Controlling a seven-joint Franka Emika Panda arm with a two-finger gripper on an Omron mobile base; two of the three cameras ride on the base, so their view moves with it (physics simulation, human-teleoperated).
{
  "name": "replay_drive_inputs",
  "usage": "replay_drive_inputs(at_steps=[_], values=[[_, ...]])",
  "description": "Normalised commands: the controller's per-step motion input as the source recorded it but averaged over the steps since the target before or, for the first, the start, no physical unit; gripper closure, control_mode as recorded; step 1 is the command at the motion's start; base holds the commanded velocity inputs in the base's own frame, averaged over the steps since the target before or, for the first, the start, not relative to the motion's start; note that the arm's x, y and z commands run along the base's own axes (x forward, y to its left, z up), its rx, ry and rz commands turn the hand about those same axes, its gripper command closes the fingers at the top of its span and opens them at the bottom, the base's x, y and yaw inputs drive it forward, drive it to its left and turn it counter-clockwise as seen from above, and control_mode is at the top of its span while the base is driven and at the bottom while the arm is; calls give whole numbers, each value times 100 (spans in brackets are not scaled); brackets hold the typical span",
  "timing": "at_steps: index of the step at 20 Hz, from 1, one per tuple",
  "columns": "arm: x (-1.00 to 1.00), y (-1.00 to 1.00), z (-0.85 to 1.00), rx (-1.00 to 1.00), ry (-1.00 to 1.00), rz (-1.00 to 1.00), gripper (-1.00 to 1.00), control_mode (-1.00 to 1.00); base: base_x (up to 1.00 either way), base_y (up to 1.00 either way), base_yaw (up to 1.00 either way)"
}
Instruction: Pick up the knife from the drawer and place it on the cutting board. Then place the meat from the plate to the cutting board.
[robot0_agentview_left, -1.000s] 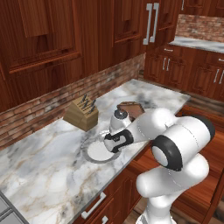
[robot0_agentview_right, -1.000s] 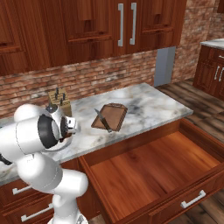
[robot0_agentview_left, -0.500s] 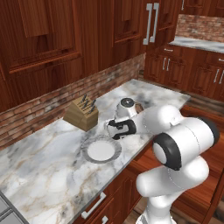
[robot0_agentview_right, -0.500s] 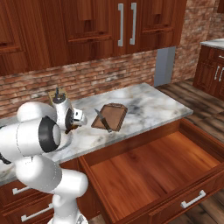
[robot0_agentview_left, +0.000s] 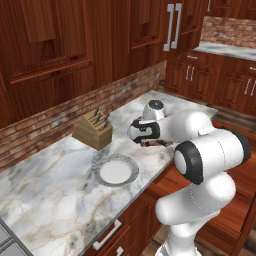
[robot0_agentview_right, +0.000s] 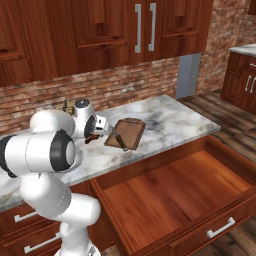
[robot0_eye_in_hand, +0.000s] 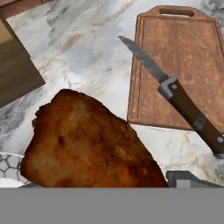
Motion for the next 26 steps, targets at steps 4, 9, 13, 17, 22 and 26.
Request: replay_drive_inputs(at_steps=[4, 9, 13, 17, 22, 26], values=[[38, -17, 0, 0, 0, 0, 100, -100, 0, 0, 0], [46, -22, 0, 0, 0, 0, 100, -100, 0, 0, 0], [39, -34, 0, 0, 0, 0, 100, -100, 0, 0, 0], [22, -44, 0, 0, 0, 0, 100, -100, 0, 0, 0], [14, -26, -3, 0, 0, 0, 100, -100, 0, 0, 0], [18, -24, -7, 0, 0, 0, 100, -100, 0, 0, 0]])
